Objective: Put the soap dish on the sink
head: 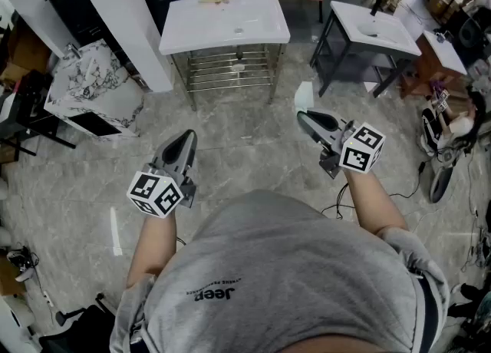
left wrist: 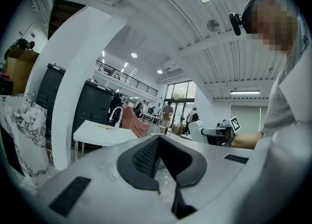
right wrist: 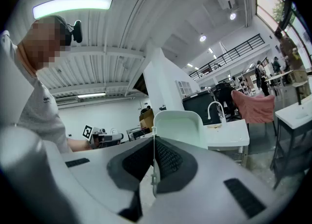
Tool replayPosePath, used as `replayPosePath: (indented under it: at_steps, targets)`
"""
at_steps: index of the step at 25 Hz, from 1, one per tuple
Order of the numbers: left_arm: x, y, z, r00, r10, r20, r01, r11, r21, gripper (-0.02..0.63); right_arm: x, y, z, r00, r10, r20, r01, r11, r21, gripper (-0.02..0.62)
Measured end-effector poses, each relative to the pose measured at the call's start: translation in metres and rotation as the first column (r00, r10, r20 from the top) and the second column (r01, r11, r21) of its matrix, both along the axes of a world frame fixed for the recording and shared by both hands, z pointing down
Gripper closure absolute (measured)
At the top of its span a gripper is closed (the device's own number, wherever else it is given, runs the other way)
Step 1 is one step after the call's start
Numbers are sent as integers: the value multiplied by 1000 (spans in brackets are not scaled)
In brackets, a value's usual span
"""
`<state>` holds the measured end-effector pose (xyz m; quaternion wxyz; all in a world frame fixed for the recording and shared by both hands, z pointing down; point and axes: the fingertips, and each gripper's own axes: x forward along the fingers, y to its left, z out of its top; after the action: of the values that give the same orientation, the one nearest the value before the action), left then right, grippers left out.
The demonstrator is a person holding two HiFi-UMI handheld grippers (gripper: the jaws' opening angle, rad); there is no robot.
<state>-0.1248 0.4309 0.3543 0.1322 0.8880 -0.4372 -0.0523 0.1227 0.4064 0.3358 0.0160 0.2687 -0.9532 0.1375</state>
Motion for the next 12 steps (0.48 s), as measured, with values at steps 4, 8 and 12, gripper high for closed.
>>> replayPosePath:
  at_steps: [4,8,12]
  targets:
    - [5,0,1,1000,1,7,-1,1000,1,592,5,-1,1,1000,-2,1,2,1000,-1,535]
    - [9,-3,-1,1000,1,5,-1,1000,-1,592,7,-6,-2,1000,-7,4,7,1000,-4,537]
    - [17,-4,-3,1000,-2,5,2,1000,1,592,15,-9,-4,1000,-11,13,11,1000,-8,535]
